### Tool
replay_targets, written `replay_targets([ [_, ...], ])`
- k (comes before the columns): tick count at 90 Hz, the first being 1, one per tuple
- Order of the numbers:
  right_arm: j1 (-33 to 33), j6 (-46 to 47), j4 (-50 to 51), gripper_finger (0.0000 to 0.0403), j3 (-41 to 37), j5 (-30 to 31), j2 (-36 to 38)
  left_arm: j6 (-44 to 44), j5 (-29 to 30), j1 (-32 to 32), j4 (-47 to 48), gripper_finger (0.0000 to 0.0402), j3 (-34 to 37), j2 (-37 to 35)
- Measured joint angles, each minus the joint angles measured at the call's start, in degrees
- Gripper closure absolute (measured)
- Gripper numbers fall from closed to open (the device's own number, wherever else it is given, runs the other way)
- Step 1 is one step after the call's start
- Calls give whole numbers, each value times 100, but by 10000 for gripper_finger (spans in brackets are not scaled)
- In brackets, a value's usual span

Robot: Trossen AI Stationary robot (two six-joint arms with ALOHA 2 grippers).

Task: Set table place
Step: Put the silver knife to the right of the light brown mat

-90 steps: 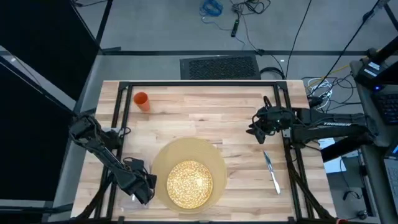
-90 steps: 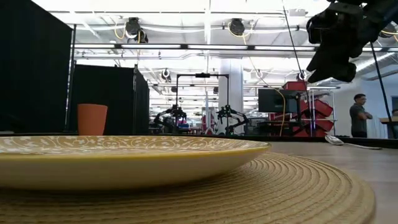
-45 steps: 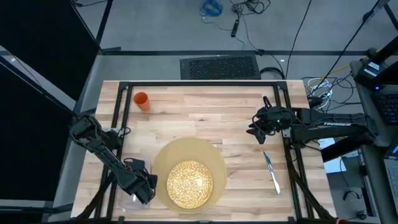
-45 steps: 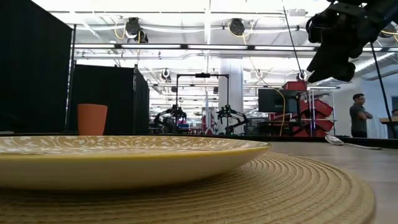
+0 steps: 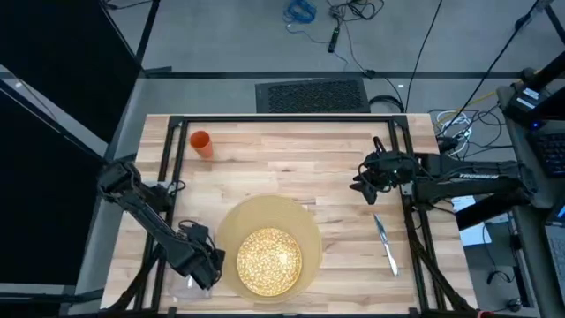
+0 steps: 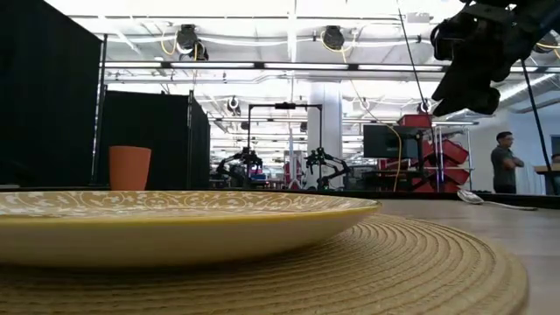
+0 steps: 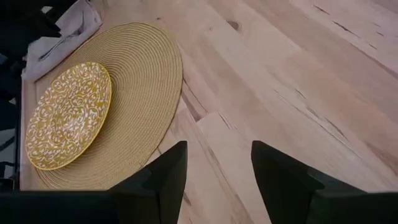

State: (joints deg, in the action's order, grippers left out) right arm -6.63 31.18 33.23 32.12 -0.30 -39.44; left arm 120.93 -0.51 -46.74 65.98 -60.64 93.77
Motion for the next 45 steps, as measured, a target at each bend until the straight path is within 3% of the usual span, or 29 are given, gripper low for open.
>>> replay_targets([
  [15, 0, -24, -70, 239, 0, 22, 0, -345, 978, 2, 482, 338, -504, -455],
  [30, 0, 154, -233, 239, -4, 22, 0, -1306, 2974, 0, 240, 338, -1060, -849],
  [38, 39, 393, -274, 239, -4, -26, -2, -2338, 4147, 11, -312, 338, -1316, -900],
  [45, 168, 271, -662, 239, -4, -260, -2, -3859, 4681, 47, -1233, 338, -1453, -913],
])
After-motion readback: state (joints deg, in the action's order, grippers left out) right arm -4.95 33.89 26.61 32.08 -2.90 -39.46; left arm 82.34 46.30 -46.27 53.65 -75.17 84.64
